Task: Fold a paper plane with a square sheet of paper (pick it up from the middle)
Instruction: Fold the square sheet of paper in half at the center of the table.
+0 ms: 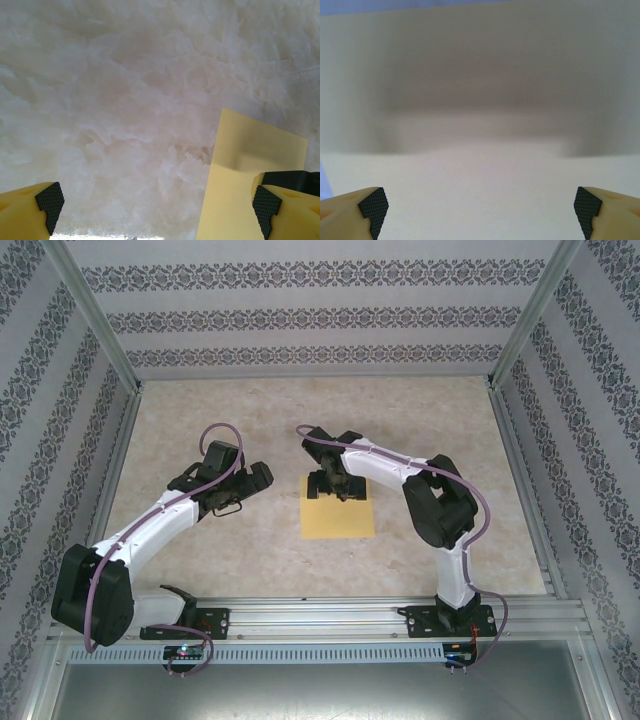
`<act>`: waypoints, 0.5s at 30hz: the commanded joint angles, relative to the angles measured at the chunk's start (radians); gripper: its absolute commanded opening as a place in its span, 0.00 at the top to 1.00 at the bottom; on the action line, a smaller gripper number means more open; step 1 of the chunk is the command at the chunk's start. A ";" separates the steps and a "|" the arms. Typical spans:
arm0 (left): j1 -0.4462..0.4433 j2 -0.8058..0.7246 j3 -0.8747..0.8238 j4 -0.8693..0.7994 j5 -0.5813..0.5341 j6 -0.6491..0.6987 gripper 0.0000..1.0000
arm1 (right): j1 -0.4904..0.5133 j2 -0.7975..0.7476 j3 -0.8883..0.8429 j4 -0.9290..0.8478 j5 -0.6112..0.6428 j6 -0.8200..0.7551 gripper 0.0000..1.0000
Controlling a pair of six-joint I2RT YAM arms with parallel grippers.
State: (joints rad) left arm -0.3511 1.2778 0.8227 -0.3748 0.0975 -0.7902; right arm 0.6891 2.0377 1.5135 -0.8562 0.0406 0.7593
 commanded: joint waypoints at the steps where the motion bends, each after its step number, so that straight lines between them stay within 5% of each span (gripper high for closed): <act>1: 0.014 -0.024 0.004 -0.026 -0.012 0.019 0.00 | 0.004 0.040 -0.006 0.005 -0.021 0.027 0.02; 15: 0.014 -0.026 0.001 -0.019 -0.007 0.022 0.00 | 0.010 0.129 -0.072 0.008 -0.025 -0.023 0.02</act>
State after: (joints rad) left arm -0.3511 1.2758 0.8227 -0.3775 0.0975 -0.7883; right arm 0.6899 2.0953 1.5047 -0.8341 0.0143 0.7532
